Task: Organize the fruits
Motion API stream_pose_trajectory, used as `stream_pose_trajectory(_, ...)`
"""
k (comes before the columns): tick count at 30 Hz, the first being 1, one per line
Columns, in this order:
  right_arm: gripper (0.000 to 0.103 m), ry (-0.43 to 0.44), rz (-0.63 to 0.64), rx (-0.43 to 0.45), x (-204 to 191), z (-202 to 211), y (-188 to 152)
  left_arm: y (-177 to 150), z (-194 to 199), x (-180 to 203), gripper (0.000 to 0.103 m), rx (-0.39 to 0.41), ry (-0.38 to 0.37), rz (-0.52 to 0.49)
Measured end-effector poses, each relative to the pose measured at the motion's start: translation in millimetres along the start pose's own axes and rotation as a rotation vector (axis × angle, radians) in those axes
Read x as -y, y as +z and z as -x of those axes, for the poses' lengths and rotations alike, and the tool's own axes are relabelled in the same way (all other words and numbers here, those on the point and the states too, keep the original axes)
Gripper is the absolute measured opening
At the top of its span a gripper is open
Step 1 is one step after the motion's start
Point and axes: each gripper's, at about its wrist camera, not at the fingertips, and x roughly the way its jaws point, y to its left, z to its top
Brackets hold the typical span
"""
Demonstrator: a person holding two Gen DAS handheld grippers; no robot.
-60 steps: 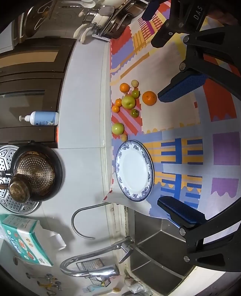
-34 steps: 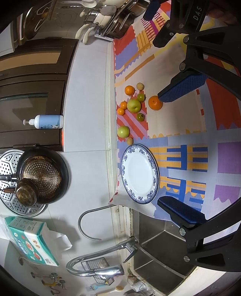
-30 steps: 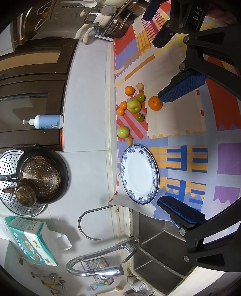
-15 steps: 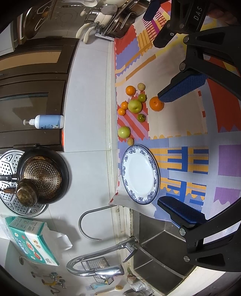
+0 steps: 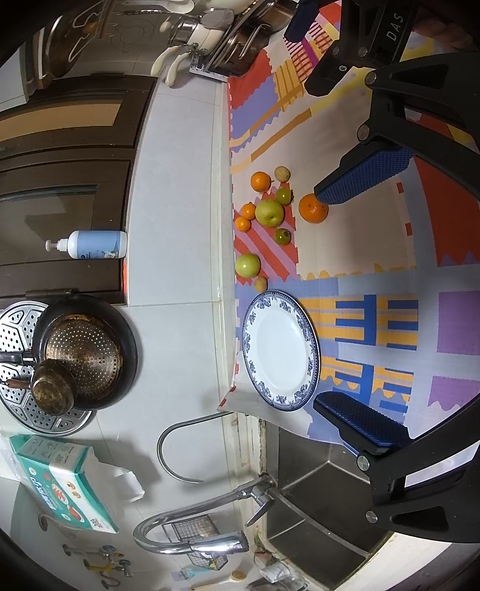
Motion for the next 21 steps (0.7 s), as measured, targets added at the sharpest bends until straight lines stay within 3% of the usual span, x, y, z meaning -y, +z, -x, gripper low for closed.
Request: stream_pose_trajectory(21,0.102,0.006,0.009,-0.011,0,-12,2,5,-16,5,0.103,-0.013,-0.004,0.004)
